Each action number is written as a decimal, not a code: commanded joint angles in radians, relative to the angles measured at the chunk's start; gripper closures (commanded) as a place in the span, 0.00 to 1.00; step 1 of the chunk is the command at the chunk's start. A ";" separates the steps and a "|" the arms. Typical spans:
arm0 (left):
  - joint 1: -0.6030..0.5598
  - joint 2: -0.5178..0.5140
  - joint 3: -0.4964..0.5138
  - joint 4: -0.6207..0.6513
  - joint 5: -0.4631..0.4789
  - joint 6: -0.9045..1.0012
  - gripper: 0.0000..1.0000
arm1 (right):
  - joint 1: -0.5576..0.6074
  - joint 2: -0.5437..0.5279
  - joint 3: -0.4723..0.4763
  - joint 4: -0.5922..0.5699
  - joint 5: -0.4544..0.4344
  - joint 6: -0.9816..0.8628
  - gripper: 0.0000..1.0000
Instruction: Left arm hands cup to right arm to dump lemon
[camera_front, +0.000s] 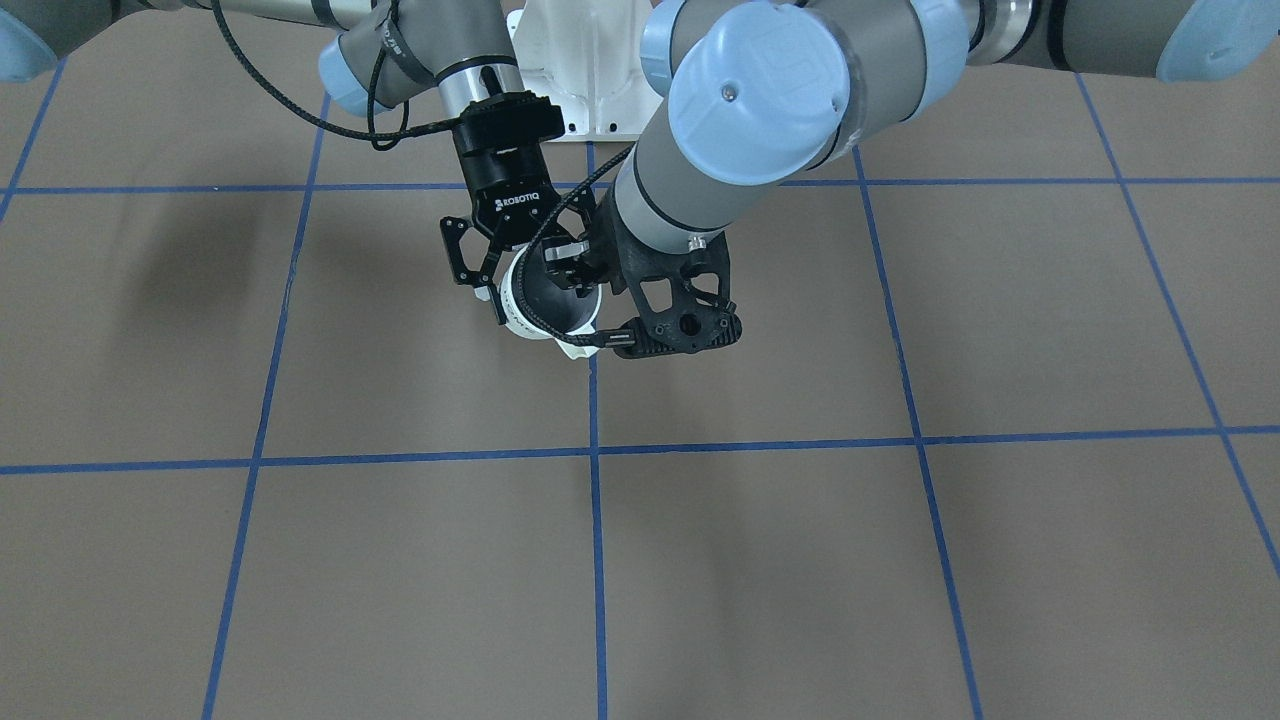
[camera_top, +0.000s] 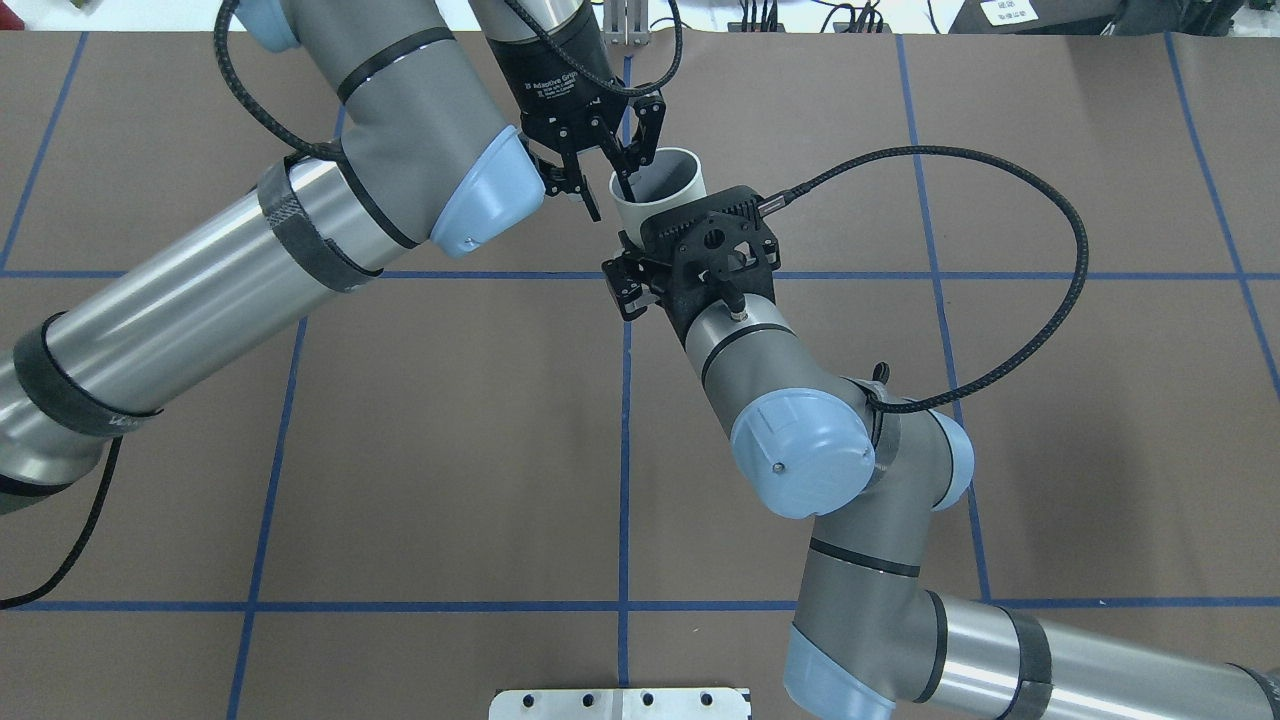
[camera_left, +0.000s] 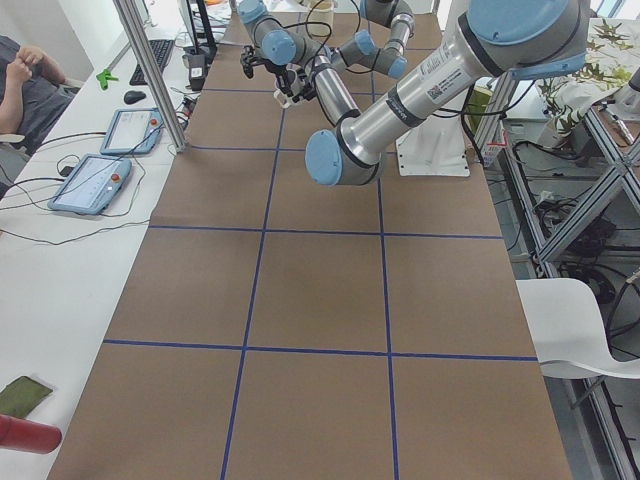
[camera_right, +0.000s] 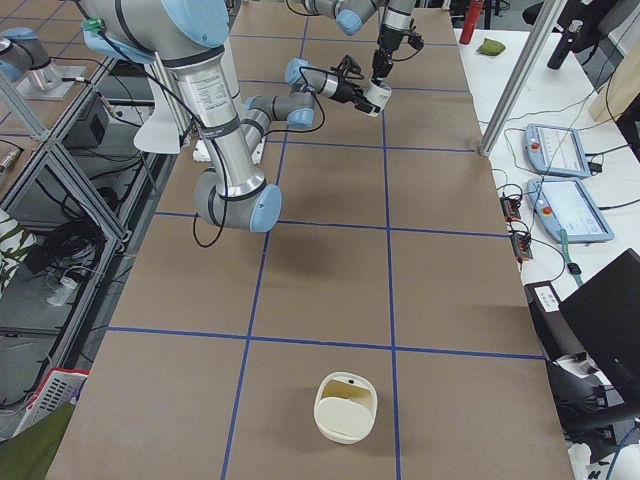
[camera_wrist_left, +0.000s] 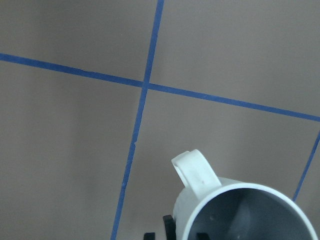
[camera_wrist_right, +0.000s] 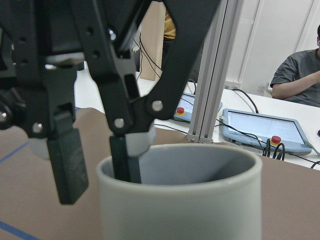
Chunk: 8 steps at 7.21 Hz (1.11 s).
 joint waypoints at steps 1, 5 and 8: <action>0.000 0.000 0.026 -0.040 0.000 -0.002 0.61 | 0.000 -0.003 0.005 0.000 0.000 0.000 1.00; -0.002 0.000 0.029 -0.043 0.000 -0.003 0.68 | 0.000 -0.001 0.004 0.000 -0.002 0.000 1.00; 0.000 -0.003 0.023 -0.040 0.000 -0.008 1.00 | 0.000 -0.001 0.004 0.000 0.000 0.000 0.87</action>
